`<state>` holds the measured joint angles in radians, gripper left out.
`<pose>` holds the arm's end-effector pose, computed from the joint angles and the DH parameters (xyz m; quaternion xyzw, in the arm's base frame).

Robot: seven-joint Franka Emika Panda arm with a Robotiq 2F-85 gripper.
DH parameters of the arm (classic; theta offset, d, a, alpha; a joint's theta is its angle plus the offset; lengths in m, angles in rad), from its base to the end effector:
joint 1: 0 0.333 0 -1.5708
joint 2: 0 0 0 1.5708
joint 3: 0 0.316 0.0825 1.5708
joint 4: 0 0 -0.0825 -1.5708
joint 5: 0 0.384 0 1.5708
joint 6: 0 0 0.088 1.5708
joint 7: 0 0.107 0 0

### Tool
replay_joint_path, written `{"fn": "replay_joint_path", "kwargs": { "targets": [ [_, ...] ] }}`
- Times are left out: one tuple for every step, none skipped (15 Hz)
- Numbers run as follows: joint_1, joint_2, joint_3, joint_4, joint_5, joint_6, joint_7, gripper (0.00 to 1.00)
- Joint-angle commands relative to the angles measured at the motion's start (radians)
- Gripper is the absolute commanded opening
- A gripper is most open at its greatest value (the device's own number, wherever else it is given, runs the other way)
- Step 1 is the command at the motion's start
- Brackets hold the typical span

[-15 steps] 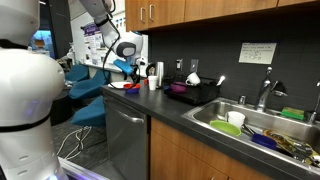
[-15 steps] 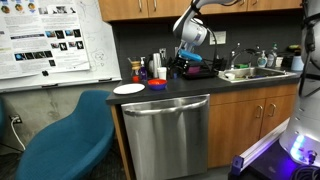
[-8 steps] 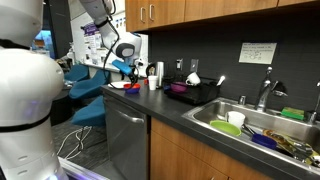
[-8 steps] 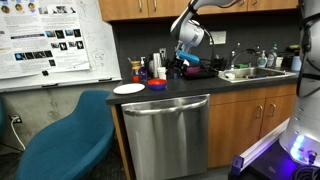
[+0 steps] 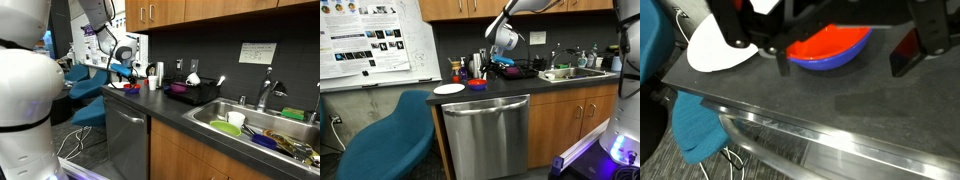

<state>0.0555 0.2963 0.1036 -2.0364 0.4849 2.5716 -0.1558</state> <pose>0.6093 0.0876 0.3220 -0.9787 0.0360 -0.1137 0.1673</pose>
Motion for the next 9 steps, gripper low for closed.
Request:
{"fn": "replay_joint_path", "kwargs": {
  "targets": [
    [-0.003,0.039,0.025,0.045,-0.068,0.042,-0.001,1.0],
    [-0.003,0.045,0.029,0.051,-0.084,0.05,0.001,1.0],
    [-0.002,0.051,0.032,0.057,-0.1,0.06,0.005,1.0],
    [-0.002,0.056,0.037,0.061,-0.113,0.067,0.005,1.0],
    [0.0,0.059,0.039,0.065,-0.127,0.075,0.009,1.0],
    [0.002,0.062,0.041,0.066,-0.141,0.085,0.01,1.0],
    [0.004,0.064,0.042,0.066,-0.159,0.098,0.01,1.0],
    [0.009,0.064,0.039,0.065,-0.185,0.107,0.012,1.0],
    [0.013,0.064,0.035,0.065,-0.215,0.113,0.012,1.0]
  ]
}}
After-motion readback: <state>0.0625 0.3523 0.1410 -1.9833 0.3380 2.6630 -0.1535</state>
